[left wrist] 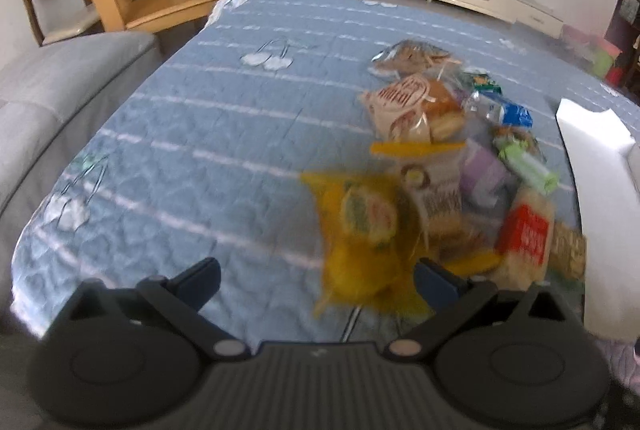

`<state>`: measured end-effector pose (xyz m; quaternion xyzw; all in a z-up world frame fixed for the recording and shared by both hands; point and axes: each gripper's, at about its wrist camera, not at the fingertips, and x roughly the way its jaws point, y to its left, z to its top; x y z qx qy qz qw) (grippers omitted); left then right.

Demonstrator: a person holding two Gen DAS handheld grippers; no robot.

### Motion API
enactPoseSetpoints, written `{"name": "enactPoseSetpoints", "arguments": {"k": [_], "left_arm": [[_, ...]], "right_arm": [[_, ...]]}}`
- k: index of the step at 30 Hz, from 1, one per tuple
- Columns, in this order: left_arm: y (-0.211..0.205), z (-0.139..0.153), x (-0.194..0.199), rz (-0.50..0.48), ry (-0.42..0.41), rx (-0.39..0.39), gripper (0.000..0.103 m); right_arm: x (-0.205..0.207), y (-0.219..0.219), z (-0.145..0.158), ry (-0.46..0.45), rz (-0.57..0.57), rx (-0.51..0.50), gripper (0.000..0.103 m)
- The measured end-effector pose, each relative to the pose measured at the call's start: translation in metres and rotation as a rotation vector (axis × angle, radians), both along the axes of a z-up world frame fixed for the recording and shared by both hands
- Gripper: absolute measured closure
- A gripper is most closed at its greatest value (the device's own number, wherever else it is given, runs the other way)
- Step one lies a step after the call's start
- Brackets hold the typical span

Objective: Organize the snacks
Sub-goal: 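Grasp the yellow bread bag with the left gripper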

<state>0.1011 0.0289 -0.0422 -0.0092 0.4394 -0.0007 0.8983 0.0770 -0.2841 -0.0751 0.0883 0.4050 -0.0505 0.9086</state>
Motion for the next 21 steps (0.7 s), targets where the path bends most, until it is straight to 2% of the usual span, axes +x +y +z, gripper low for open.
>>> {"name": "enactPoseSetpoints", "arguments": {"k": [6, 8, 9, 12, 13, 14, 21], "left_arm": [[0.0, -0.015, 0.026, 0.0, 0.014, 0.016, 0.003], [0.002, -0.021, 0.033, -0.014, 0.02, 0.011, 0.012], [0.002, -0.026, 0.035, -0.024, 0.033, 0.009, 0.023], [0.001, -0.027, 0.028, -0.054, -0.017, 0.016, 0.038], [0.001, -0.026, 0.026, -0.059, -0.027, 0.016, 0.048], [0.002, -0.024, 0.023, -0.059, -0.037, 0.014, 0.064], [0.016, -0.018, 0.014, -0.041, -0.049, -0.027, 0.067]], "right_arm": [[0.002, -0.003, 0.0, -0.003, -0.009, -0.003, 0.0], [0.003, -0.004, -0.002, -0.004, -0.012, -0.005, 0.0], [0.004, -0.005, -0.002, -0.001, -0.015, -0.005, 0.0], [0.006, -0.007, -0.004, 0.001, -0.017, -0.001, 0.0], [0.007, -0.008, -0.004, -0.001, -0.018, -0.003, 0.0], [0.008, -0.008, -0.004, -0.004, -0.017, -0.005, 0.0], [0.022, 0.001, -0.002, -0.002, 0.034, 0.057, 0.0]]}}
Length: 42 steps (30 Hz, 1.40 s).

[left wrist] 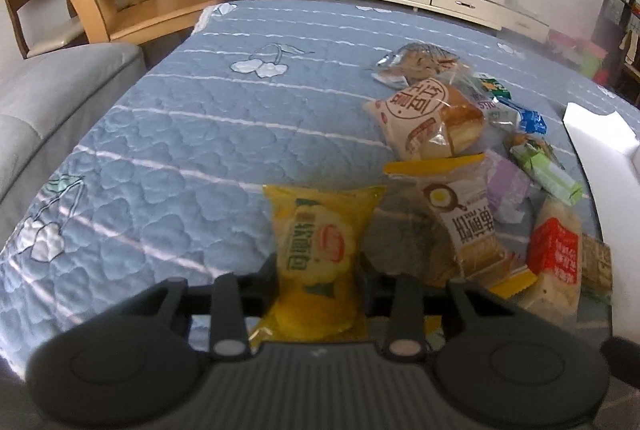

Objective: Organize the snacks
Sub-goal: 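Grasp the yellow bread bag with the left gripper, then grasp the red-label rice cracker pack with the right gripper while the left lifts the yellow bag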

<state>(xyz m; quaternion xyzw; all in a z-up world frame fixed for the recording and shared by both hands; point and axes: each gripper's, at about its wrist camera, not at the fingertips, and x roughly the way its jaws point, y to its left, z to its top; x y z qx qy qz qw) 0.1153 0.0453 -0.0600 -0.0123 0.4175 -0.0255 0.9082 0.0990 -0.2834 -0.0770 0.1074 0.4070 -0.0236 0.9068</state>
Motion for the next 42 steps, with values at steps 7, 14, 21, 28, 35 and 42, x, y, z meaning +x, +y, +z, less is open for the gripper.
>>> {"name": "enactPoseSetpoints", "arguments": {"k": [7, 14, 21, 28, 35, 42], "left_arm": [[0.009, 0.008, -0.015, 0.006, -0.022, -0.006, 0.067], [0.013, 0.011, -0.024, -0.003, -0.028, -0.035, 0.067], [0.01, 0.015, -0.028, -0.019, -0.043, -0.051, 0.067], [0.011, 0.016, -0.028, -0.019, -0.048, -0.055, 0.067], [0.006, 0.022, -0.034, -0.034, -0.065, -0.056, 0.067], [-0.004, 0.032, -0.044, -0.057, -0.087, -0.059, 0.067]], "right_arm": [[0.031, 0.023, -0.005, 0.029, 0.067, 0.01, 0.009], [0.064, 0.024, -0.019, 0.058, 0.028, 0.065, 0.033], [0.077, 0.014, -0.02, 0.053, -0.074, 0.268, 0.0], [0.092, 0.028, -0.019, 0.059, -0.097, 0.066, 0.035], [0.063, 0.023, -0.017, 0.023, -0.016, 0.009, 0.05], [0.007, 0.015, 0.006, -0.053, 0.05, 0.004, 0.056]]}}
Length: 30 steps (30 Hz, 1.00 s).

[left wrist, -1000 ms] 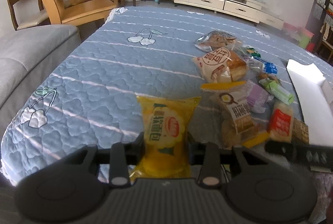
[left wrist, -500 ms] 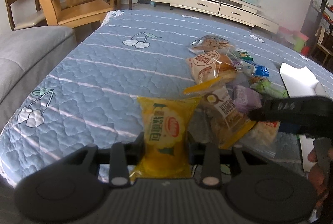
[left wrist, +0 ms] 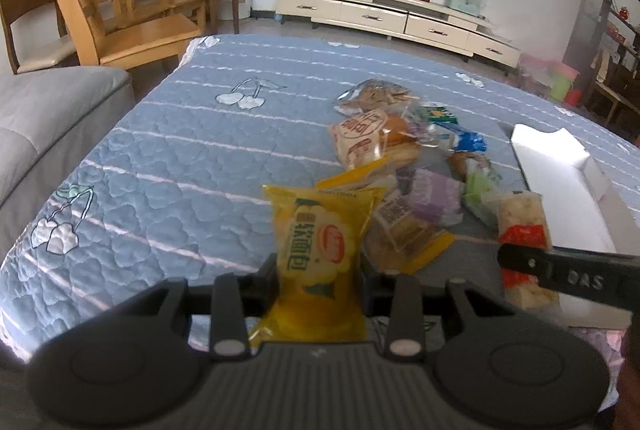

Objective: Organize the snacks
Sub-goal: 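Grasp the red-label rice cracker pack with the right gripper while the left lifts the yellow bag, then carry the yellow bag and cracker pack over the white paper with both grippers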

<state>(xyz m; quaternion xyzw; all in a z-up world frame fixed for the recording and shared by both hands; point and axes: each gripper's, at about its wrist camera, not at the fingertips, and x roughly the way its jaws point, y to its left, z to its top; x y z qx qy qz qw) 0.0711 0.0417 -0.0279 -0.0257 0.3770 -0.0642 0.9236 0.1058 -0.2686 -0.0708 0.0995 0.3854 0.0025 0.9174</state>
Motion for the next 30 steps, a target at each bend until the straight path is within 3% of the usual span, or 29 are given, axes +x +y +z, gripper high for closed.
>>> {"name": "enactPoseSetpoints", "arguments": {"k": [7, 16, 30], "left_arm": [[-0.011, 0.017, -0.015, -0.019, -0.035, 0.003, 0.067], [-0.032, 0.04, -0.032, -0.06, -0.08, 0.004, 0.067], [-0.106, 0.059, -0.04, -0.232, -0.119, 0.023, 0.067]], "right_arm": [[-0.039, -0.014, 0.027, -0.069, 0.005, 0.036, 0.056], [-0.07, -0.052, 0.054, -0.141, -0.097, -0.029, 0.056], [-0.099, -0.087, 0.069, -0.184, -0.187, -0.051, 0.056]]}}
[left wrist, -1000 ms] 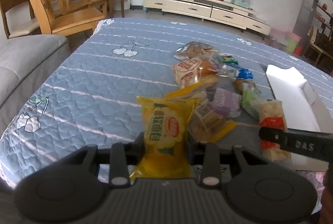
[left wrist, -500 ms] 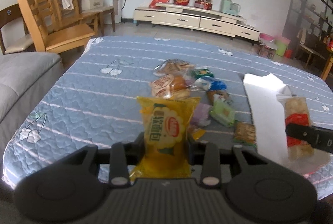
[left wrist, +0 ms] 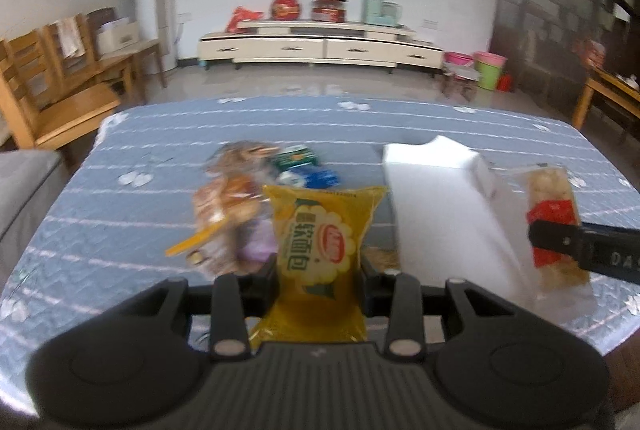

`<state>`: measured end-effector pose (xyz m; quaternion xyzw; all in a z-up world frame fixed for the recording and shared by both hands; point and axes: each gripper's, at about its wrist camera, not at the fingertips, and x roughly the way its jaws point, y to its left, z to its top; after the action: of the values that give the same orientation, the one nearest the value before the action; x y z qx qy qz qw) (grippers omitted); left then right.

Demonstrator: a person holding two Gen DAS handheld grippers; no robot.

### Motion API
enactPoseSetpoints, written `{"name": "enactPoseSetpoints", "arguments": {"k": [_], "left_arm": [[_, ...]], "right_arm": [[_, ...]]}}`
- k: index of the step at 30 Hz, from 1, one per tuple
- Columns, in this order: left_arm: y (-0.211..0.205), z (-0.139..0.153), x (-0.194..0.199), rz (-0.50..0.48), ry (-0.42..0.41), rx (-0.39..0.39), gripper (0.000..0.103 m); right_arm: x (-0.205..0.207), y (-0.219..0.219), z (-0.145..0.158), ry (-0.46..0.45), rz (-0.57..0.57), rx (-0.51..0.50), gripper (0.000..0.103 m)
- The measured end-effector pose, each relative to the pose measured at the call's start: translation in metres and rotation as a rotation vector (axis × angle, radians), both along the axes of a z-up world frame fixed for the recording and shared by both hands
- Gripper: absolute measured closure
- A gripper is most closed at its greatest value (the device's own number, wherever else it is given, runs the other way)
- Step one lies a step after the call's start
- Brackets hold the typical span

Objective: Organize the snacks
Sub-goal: 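Carry the yellow bag and cracker pack over the white paper with both grippers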

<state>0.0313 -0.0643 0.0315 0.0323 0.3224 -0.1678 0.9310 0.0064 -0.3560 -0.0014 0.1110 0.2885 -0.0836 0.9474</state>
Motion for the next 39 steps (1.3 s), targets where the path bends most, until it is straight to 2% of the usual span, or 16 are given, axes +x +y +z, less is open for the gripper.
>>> {"name": "enactPoseSetpoints", "arguments": {"k": [7, 17, 39], "left_arm": [[-0.04, 0.005, 0.009, -0.084, 0.004, -0.009, 0.067], [-0.091, 0.007, 0.024, -0.153, 0.002, 0.016, 0.067], [-0.146, -0.028, 0.086, -0.174, 0.087, 0.033, 0.067]], "right_arm": [[-0.001, -0.016, 0.002, -0.003, -0.026, -0.002, 0.056], [0.013, -0.046, 0.0, 0.001, -0.07, 0.0, 0.056], [0.097, -0.056, -0.028, 0.085, -0.054, 0.032, 0.056]]}}
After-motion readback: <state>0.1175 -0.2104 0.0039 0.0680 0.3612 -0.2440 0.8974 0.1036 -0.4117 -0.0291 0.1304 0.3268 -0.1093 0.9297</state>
